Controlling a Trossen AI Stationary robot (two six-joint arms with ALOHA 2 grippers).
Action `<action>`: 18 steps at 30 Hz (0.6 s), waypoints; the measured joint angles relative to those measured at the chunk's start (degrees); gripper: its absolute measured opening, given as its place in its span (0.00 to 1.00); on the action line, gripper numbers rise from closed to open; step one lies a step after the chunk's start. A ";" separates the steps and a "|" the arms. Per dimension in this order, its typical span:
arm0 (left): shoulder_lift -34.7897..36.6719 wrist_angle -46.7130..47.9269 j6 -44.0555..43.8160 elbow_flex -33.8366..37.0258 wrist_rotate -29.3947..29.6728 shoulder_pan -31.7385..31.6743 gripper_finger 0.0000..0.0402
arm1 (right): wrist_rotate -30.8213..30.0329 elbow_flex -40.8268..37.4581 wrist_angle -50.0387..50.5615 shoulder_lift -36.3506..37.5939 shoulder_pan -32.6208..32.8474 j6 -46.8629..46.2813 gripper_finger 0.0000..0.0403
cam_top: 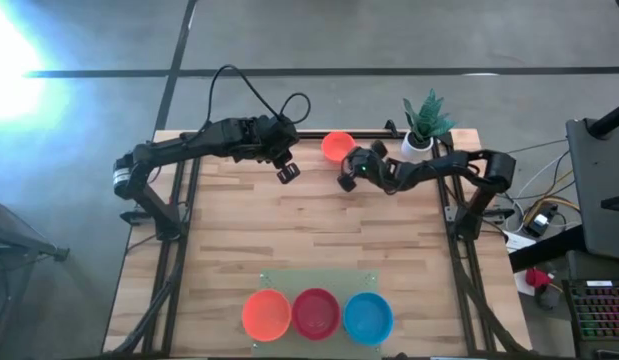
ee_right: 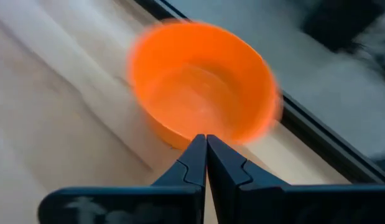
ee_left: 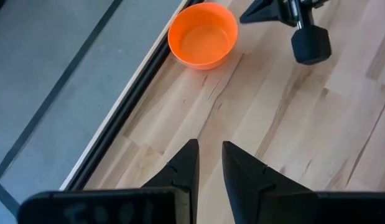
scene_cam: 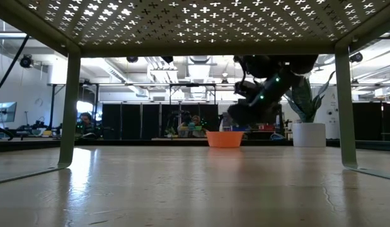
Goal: Pick & Place Mini bowls
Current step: Stack the orange bowl on the orange bowl on the shelf
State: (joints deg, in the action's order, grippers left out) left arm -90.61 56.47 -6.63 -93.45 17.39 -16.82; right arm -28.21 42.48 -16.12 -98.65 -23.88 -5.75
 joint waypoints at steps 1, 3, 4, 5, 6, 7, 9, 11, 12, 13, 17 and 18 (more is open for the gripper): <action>0.00 -0.01 -0.32 0.00 0.00 0.00 0.16 | -1.65 -0.35 0.49 0.05 0.00 -0.36 0.02; 0.00 0.00 -0.81 0.00 0.00 0.00 0.16 | -2.68 -1.08 0.57 0.05 -0.42 -1.07 0.02; 0.00 -0.01 -0.82 0.00 0.00 -0.02 0.16 | -2.76 -1.39 0.57 0.05 -0.75 -1.52 0.02; 0.00 -0.02 -0.84 0.00 0.00 -0.02 0.16 | -2.83 -1.65 0.52 0.05 -1.09 -1.59 0.02; 0.00 -0.02 -0.90 0.00 0.00 -0.02 0.16 | -2.83 -1.97 0.52 0.05 -1.45 -1.55 0.02; 0.00 -0.02 -0.92 0.00 0.00 -0.02 0.16 | -2.83 -2.23 0.54 0.05 -1.82 -1.54 0.02; 0.00 -0.02 -1.01 0.00 0.00 -0.02 0.16 | -2.83 -2.42 0.56 0.05 -2.76 -1.53 0.02; -0.02 -0.04 -1.03 0.00 0.00 -0.02 0.16 | -2.62 -2.44 0.42 0.05 -3.79 -1.33 0.02; 0.00 -0.04 -1.03 0.00 0.00 -0.02 0.16 | -1.84 -2.45 0.21 0.05 -4.36 -0.60 0.02; 0.00 -0.04 -1.03 0.00 0.00 -0.02 0.16 | -0.57 -2.47 -0.29 0.05 -4.93 0.49 0.02; -0.02 -0.05 -1.05 0.00 0.00 -0.02 0.16 | 9.51 -2.47 -1.04 0.05 -7.24 4.59 0.02; -0.02 -0.04 -1.05 0.00 0.00 -0.02 0.16 | 11.77 -2.47 -0.69 0.05 -7.70 4.74 0.02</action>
State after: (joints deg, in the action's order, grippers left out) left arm -90.63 56.42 -7.68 -93.45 17.39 -16.84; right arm -16.45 40.01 -16.81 -98.61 -31.58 -1.02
